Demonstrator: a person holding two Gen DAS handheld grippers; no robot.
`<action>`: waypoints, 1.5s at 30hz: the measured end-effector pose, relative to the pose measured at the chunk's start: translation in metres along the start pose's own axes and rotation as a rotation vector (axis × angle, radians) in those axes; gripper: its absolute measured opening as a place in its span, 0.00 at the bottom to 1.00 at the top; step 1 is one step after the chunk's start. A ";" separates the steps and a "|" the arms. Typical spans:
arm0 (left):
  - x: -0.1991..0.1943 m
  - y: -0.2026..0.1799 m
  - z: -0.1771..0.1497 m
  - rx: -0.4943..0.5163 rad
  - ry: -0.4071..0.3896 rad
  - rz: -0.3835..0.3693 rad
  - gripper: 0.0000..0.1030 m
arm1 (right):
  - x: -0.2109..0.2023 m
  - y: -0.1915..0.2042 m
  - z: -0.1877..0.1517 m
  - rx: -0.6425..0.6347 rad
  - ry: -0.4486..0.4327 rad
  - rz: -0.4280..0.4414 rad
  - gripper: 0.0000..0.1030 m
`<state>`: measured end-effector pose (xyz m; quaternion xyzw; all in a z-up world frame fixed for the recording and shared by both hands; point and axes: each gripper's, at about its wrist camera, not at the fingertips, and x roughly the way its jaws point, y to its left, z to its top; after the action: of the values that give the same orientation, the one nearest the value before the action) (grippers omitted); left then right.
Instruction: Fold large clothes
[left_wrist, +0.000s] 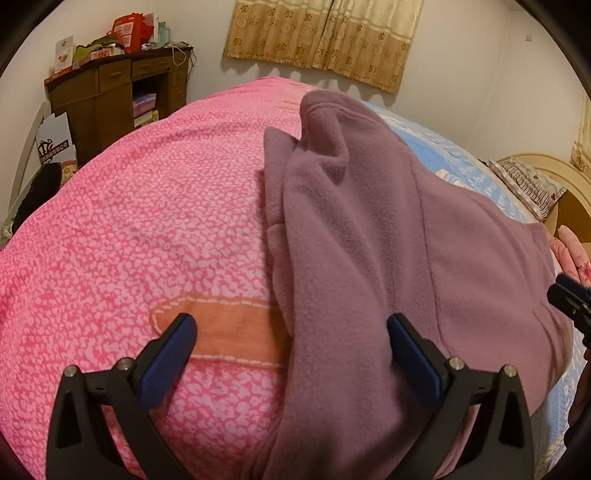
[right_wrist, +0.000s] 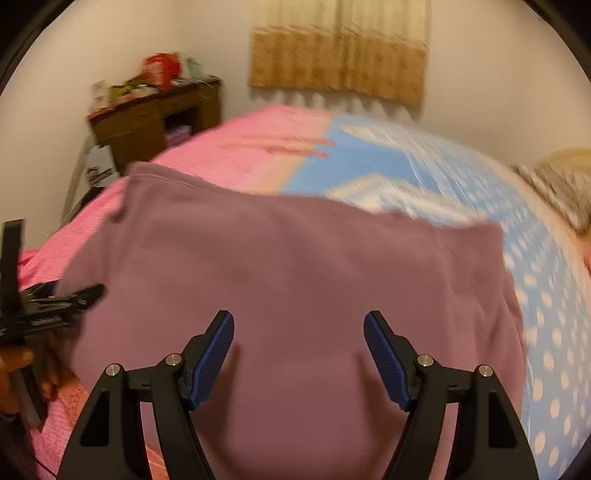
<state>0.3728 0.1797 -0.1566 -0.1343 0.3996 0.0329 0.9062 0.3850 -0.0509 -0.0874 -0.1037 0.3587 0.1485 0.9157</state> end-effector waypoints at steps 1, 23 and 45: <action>0.000 0.000 0.000 0.000 -0.001 0.000 1.00 | 0.004 0.007 0.001 -0.026 0.006 0.007 0.71; -0.028 0.039 0.026 -0.107 0.003 -0.226 1.00 | 0.029 0.026 -0.036 -0.010 0.001 0.013 0.78; 0.052 0.048 0.089 -0.155 0.184 -0.435 1.00 | -0.010 0.203 -0.061 -0.480 -0.076 0.163 0.78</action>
<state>0.4644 0.2471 -0.1477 -0.2885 0.4384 -0.1446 0.8389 0.2698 0.1187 -0.1415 -0.2832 0.2855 0.3064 0.8628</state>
